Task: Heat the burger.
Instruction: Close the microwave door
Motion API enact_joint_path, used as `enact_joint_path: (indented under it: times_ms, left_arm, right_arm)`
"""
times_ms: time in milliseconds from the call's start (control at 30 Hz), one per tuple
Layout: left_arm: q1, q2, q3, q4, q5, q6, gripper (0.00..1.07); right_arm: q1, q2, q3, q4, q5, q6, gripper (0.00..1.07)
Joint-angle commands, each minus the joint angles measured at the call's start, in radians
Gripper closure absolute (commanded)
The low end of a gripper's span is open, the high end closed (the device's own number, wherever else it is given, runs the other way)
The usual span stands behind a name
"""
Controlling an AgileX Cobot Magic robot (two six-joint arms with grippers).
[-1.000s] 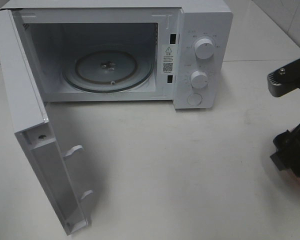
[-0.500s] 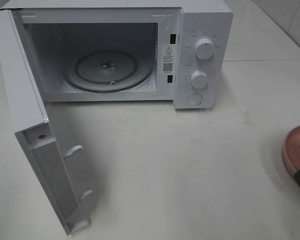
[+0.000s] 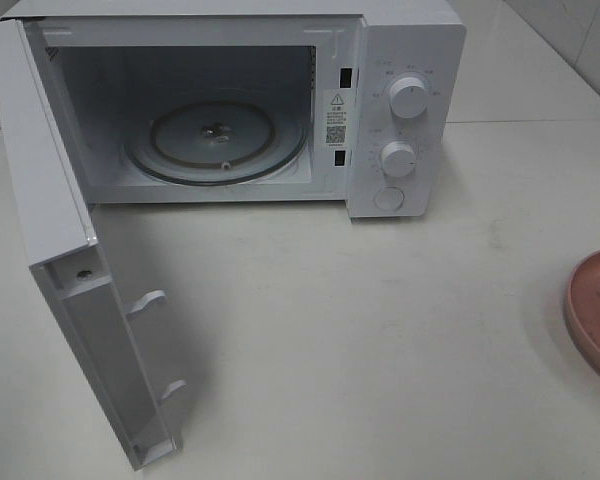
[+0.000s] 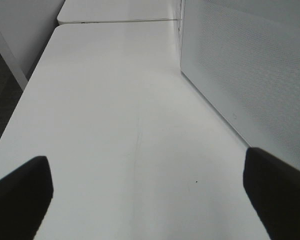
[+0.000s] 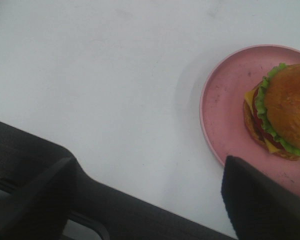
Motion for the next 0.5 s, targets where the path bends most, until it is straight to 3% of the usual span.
enact_joint_path:
  times_ms: [33,200,300,500]
  left_arm:
    - [0.001,-0.021,0.002,0.000,-0.009,-0.007,0.09]
    - [0.001,-0.021,0.002,0.000,-0.009,-0.007,0.09]
    - [0.001,-0.021,0.002,0.000,-0.009,-0.007,0.09]
    - [0.001,-0.021,0.002,0.000,-0.009,-0.007,0.09]
  right_arm:
    - [-0.005,-0.081,0.051,0.009,0.015,-0.012,0.31]
    - [-0.053,-0.157,0.091,0.031,-0.030,0.029,0.31]
    - [-0.175,-0.209,0.102,0.056,-0.043,-0.014,0.31]
    - [-0.296,-0.302,0.102,0.061,-0.044,-0.050,0.31]
